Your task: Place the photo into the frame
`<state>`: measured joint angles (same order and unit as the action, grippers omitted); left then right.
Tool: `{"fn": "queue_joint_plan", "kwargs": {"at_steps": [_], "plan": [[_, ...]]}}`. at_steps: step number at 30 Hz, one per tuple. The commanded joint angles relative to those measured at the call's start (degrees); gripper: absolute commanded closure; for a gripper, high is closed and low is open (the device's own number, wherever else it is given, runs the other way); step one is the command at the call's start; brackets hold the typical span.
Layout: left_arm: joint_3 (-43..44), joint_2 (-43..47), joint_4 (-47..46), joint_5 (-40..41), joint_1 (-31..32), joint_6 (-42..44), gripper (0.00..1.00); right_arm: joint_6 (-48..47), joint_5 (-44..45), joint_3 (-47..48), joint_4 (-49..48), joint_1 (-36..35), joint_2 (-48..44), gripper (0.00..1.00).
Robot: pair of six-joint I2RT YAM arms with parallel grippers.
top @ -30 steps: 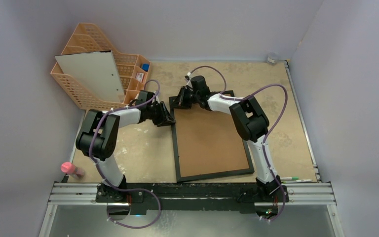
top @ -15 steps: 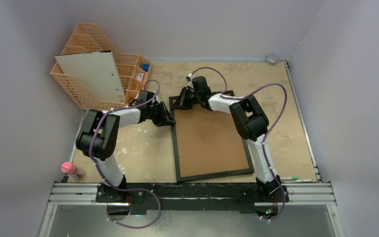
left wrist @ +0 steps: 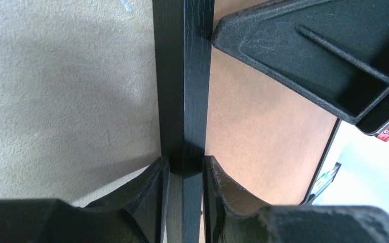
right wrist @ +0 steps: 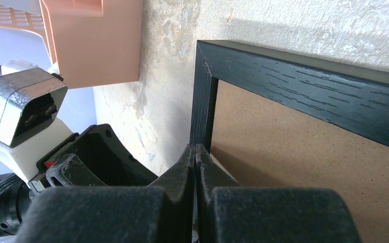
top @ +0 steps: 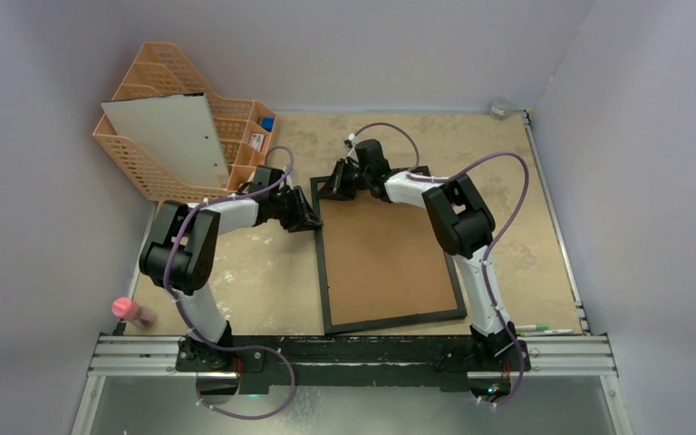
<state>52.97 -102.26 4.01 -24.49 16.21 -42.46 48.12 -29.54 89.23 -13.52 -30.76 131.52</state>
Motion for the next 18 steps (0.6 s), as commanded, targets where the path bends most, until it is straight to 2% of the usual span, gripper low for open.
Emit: {"fn": "queue_joint_plan", "kwargs": {"at_steps": [1,18], "plan": [[-1.3,-1.8,5.7,7.5,-0.1,2.5,0.72,-5.4,5.3,-2.5,10.1,1.5,2.6,0.99],[-1.2,-1.9,6.6,8.3,-0.1,2.6,0.72,-7.2,9.7,-5.0,15.3,3.6,4.9,1.0]]}}
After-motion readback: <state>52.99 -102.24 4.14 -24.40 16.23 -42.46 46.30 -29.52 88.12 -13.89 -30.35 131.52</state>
